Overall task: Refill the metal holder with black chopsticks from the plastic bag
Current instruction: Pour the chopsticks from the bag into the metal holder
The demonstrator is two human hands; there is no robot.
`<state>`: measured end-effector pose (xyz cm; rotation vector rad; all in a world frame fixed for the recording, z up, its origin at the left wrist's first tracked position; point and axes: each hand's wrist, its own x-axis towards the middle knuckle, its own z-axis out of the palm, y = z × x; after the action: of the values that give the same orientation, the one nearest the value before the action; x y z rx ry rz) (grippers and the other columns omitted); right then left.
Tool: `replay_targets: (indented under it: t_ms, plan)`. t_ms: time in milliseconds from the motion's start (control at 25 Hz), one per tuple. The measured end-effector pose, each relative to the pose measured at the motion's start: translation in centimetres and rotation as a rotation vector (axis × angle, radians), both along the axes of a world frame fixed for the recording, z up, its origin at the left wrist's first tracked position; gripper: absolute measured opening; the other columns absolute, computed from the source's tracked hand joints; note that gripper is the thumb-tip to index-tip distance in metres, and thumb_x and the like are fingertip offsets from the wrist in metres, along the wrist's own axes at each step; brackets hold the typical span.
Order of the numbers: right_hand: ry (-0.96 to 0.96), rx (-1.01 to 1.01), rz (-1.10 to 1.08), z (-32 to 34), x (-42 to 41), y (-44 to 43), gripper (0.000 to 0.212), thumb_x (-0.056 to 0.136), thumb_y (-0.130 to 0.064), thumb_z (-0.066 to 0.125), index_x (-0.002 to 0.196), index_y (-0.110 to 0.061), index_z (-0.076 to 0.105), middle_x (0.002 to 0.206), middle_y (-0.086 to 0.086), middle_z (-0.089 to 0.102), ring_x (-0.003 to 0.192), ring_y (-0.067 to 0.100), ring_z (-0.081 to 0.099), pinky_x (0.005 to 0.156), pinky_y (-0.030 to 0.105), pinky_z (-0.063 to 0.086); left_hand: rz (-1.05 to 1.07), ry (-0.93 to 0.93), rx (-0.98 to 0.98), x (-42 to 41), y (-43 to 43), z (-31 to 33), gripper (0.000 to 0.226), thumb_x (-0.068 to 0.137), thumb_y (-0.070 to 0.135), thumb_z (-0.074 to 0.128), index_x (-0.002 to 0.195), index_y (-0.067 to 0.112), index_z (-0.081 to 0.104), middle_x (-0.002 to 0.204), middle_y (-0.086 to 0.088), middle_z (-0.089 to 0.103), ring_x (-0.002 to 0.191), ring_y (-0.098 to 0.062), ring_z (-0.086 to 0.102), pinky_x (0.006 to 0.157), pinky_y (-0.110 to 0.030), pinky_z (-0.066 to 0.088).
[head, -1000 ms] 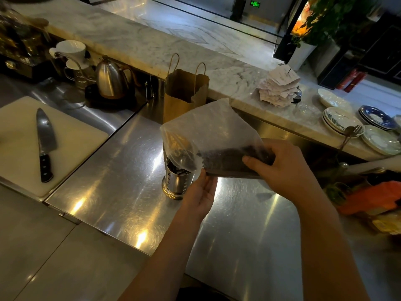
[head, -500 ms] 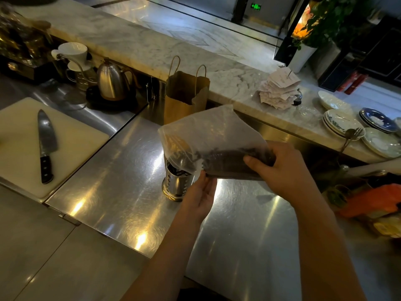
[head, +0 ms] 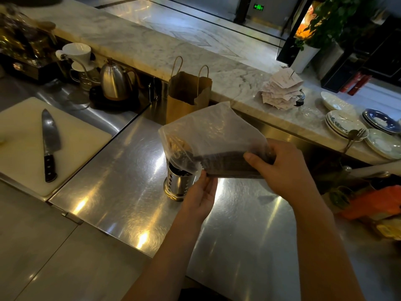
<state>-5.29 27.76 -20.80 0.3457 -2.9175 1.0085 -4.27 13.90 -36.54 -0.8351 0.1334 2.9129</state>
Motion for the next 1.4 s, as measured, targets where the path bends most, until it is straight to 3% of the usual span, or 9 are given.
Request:
replay_targets:
  t_ms: [120, 280, 480, 680, 760, 880, 1080, 1240, 1400]
  plan:
    - [0.01, 0.001, -0.002, 0.0, 0.2, -0.1, 0.022, 0.089, -0.031, 0.065, 0.071, -0.03, 0.053, 0.066, -0.009, 0.052, 0.066, 0.008, 0.053, 0.063, 0.025, 0.038, -0.001, -0.001, -0.003, 0.0, 0.0, 0.0, 0.022, 0.097, 0.01, 0.052, 0.11, -0.002, 0.064, 0.104, -0.017, 0.072, 0.087, -0.023, 0.074, 0.075, -0.032, 0.061]
    - [0.009, -0.003, -0.018, 0.0, 0.3, -0.2, 0.022, 0.089, -0.033, 0.065, 0.071, -0.03, 0.053, 0.067, -0.008, 0.054, 0.068, 0.01, 0.056, 0.065, 0.027, 0.041, -0.013, -0.009, 0.002, 0.2, -0.1, 0.0, 0.026, 0.096, 0.011, 0.053, 0.117, -0.003, 0.061, 0.118, -0.018, 0.067, 0.106, -0.024, 0.067, 0.081, -0.034, 0.058]
    - [0.013, 0.012, -0.012, -0.1, 0.4, -0.2, 0.021, 0.09, -0.032, 0.064, 0.072, -0.032, 0.052, 0.07, -0.007, 0.056, 0.07, 0.009, 0.057, 0.066, 0.026, 0.042, -0.008, 0.0, 0.015, 0.4, -0.2, 0.1, 0.027, 0.096, 0.011, 0.053, 0.118, -0.003, 0.061, 0.12, -0.019, 0.066, 0.102, -0.024, 0.069, 0.079, -0.034, 0.06]
    - [0.021, -0.017, -0.023, 0.2, 0.6, -0.3, 0.01, 0.089, -0.032, 0.066, 0.089, -0.025, 0.059, 0.08, -0.006, 0.061, 0.077, 0.008, 0.058, 0.067, 0.023, 0.044, -0.008, 0.007, 0.025, 0.5, -0.2, 0.3, 0.022, 0.096, 0.01, 0.053, 0.11, -0.003, 0.064, 0.105, -0.019, 0.072, 0.088, -0.025, 0.074, 0.072, -0.033, 0.062]
    - [-0.006, -0.039, -0.01, 0.5, 0.7, -0.4, 0.012, 0.087, -0.032, 0.068, 0.086, -0.026, 0.058, 0.079, -0.009, 0.06, 0.075, 0.004, 0.057, 0.063, 0.017, 0.04, 0.005, 0.003, 0.042, 0.4, -0.2, 0.3, 0.021, 0.097, 0.009, 0.051, 0.109, -0.003, 0.064, 0.1, -0.019, 0.074, 0.084, -0.025, 0.075, 0.068, -0.033, 0.062]
    - [-0.047, -0.034, -0.009, 0.6, 0.8, -0.2, 0.015, 0.084, -0.033, 0.072, 0.081, -0.024, 0.059, 0.076, -0.008, 0.061, 0.073, 0.003, 0.058, 0.062, 0.016, 0.038, 0.01, -0.001, 0.057, 0.3, -0.2, 0.3, 0.019, 0.097, 0.008, 0.052, 0.106, -0.003, 0.064, 0.1, -0.019, 0.074, 0.085, -0.024, 0.075, 0.075, -0.033, 0.061]
    - [-0.065, -0.011, -0.044, 0.3, 0.7, 0.3, 0.022, 0.083, -0.03, 0.073, 0.098, -0.017, 0.064, 0.09, -0.002, 0.064, 0.081, 0.009, 0.059, 0.077, 0.027, 0.045, 0.006, -0.017, 0.045, 0.3, -0.2, 0.3, 0.017, 0.096, 0.008, 0.054, 0.101, -0.003, 0.066, 0.097, -0.018, 0.074, 0.084, -0.024, 0.075, 0.073, -0.032, 0.061]
    - [-0.063, -0.016, -0.055, 0.5, 0.9, 0.3, 0.009, 0.086, -0.025, 0.069, 0.089, -0.022, 0.062, 0.083, -0.004, 0.063, 0.081, 0.011, 0.06, 0.071, 0.022, 0.044, -0.003, -0.001, 0.057, 0.4, 0.0, 0.3, 0.02, 0.096, 0.009, 0.054, 0.108, -0.003, 0.064, 0.103, -0.019, 0.073, 0.09, -0.025, 0.074, 0.066, -0.033, 0.062]
    - [-0.025, -0.023, -0.041, 0.6, 1.1, 0.2, 0.013, 0.087, -0.024, 0.069, 0.081, -0.028, 0.057, 0.077, -0.009, 0.059, 0.077, 0.003, 0.057, 0.065, 0.015, 0.039, 0.004, 0.001, 0.076, 0.6, 0.1, 0.5, 0.021, 0.096, 0.009, 0.054, 0.11, -0.003, 0.064, 0.107, -0.02, 0.072, 0.093, -0.026, 0.073, 0.07, -0.034, 0.062]
